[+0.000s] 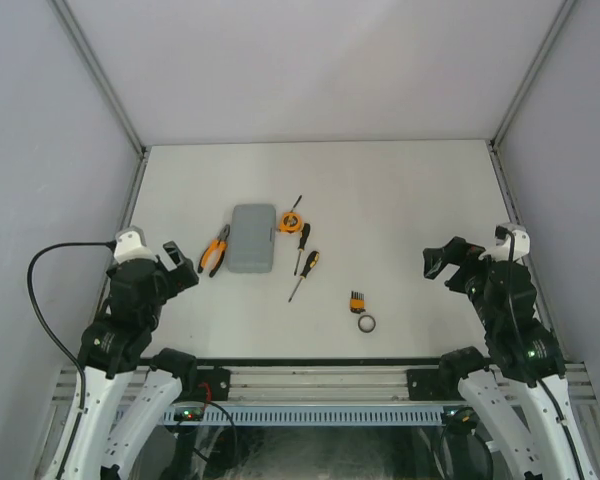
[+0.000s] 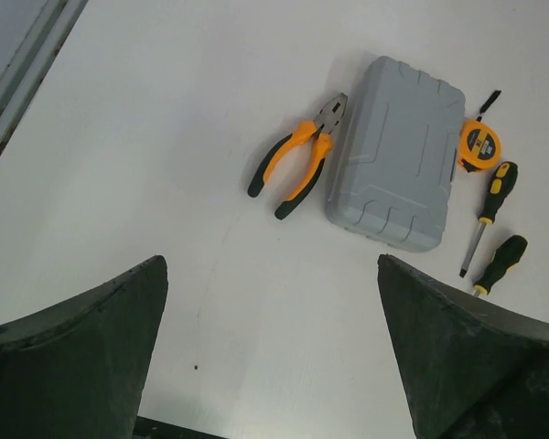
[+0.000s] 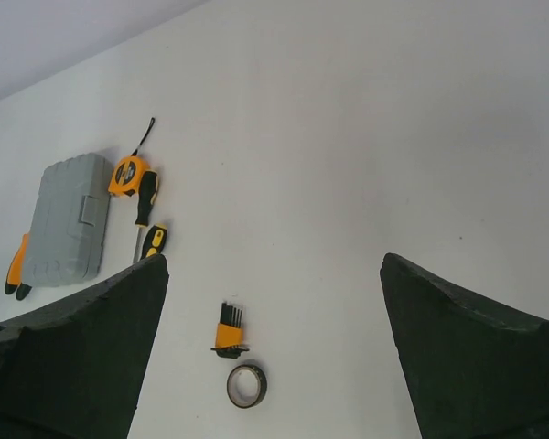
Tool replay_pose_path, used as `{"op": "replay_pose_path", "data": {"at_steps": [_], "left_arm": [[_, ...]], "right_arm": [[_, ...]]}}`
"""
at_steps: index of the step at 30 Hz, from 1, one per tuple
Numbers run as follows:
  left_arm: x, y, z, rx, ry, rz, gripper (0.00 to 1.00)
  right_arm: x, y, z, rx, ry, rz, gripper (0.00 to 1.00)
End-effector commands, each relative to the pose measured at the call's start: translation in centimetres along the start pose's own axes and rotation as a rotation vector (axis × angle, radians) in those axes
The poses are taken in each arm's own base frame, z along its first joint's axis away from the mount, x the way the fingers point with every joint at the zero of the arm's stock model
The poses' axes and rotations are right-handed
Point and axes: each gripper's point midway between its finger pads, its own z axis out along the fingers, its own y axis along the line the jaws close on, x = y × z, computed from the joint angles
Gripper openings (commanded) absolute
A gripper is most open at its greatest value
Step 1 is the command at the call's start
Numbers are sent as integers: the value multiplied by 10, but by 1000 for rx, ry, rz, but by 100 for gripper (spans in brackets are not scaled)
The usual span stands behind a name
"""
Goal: Sort the tools into containers
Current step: Move the storage box to the center of the board.
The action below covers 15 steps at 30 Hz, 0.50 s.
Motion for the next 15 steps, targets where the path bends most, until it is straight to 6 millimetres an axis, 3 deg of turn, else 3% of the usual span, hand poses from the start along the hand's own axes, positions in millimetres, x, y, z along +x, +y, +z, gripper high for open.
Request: {"op": "replay_pose_path", "data": {"at_steps": [1, 15], "left_arm": [[-24, -17, -9, 90, -43, 10, 100], [-35, -26, -3, 111, -75, 0, 100]], "right_arm": [[-23, 12, -3, -28, -53, 38, 100], [-21, 11, 2, 17, 31, 78, 100]]}}
